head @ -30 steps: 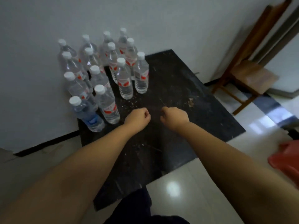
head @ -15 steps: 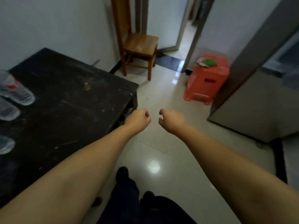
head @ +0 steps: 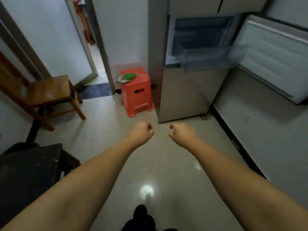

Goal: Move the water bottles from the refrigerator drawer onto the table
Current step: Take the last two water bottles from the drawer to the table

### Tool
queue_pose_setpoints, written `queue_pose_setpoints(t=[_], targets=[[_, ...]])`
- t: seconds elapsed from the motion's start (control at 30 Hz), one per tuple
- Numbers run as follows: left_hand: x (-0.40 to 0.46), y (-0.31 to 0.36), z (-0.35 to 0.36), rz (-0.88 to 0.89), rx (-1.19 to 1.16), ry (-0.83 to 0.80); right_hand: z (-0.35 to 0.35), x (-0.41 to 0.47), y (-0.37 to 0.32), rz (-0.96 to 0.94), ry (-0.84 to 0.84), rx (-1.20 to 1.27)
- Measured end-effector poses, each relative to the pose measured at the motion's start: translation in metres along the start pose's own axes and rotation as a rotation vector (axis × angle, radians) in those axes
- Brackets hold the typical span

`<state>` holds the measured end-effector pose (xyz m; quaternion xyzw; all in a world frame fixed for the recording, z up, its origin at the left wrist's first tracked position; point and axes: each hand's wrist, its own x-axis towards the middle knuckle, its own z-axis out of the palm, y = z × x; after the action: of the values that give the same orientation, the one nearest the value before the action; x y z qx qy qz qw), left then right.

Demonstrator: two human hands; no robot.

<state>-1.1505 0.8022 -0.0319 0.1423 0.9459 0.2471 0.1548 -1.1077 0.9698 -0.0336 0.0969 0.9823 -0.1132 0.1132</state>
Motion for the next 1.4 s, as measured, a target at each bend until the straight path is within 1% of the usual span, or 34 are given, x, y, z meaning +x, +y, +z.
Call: queue_pose_setpoints(t=[0.1, 0.3, 0.4, 0.53, 0.63, 0.73, 0.87, 1.03, 1.17, 1.27, 1.33, 1.4], targets=[[0.027, 0.014, -0.003, 0.097, -0.001, -0.019, -0.009, 0.011, 0.017, 0.072, 0.036, 0.017], [0.078, 0.042, 0.004, 0.230, 0.061, -0.062, -0.013, 0.028, 0.047, 0.214, 0.054, 0.134], [0.098, 0.066, 0.020, 0.270, 0.058, -0.119, -0.015, 0.038, 0.070, 0.267, 0.062, 0.180], [0.136, 0.106, 0.037, 0.312, 0.089, -0.161, -0.029, 0.063, 0.115, 0.320, 0.071, 0.179], [0.173, 0.135, 0.047, 0.304, 0.096, -0.147, -0.045, 0.090, 0.152, 0.317, 0.085, 0.144], [0.211, 0.173, 0.057, 0.283, 0.074, -0.104, -0.069, 0.120, 0.198, 0.271, 0.112, 0.104], [0.260, 0.230, 0.073, 0.237, 0.050, -0.091, -0.107, 0.161, 0.260, 0.216, 0.133, 0.095], [0.307, 0.283, 0.087, 0.223, 0.041, -0.042, -0.139, 0.210, 0.316, 0.169, 0.156, 0.114], [0.354, 0.304, 0.085, 0.203, 0.057, -0.031, -0.155, 0.254, 0.342, 0.141, 0.145, 0.113], [0.398, 0.311, 0.081, 0.199, 0.065, 0.007, -0.167, 0.295, 0.357, 0.134, 0.142, 0.123], [0.433, 0.315, 0.080, 0.169, 0.055, 0.017, -0.176, 0.327, 0.368, 0.139, 0.143, 0.128], [0.470, 0.320, 0.077, 0.106, -0.009, 0.022, -0.186, 0.363, 0.378, 0.155, 0.146, 0.149]])
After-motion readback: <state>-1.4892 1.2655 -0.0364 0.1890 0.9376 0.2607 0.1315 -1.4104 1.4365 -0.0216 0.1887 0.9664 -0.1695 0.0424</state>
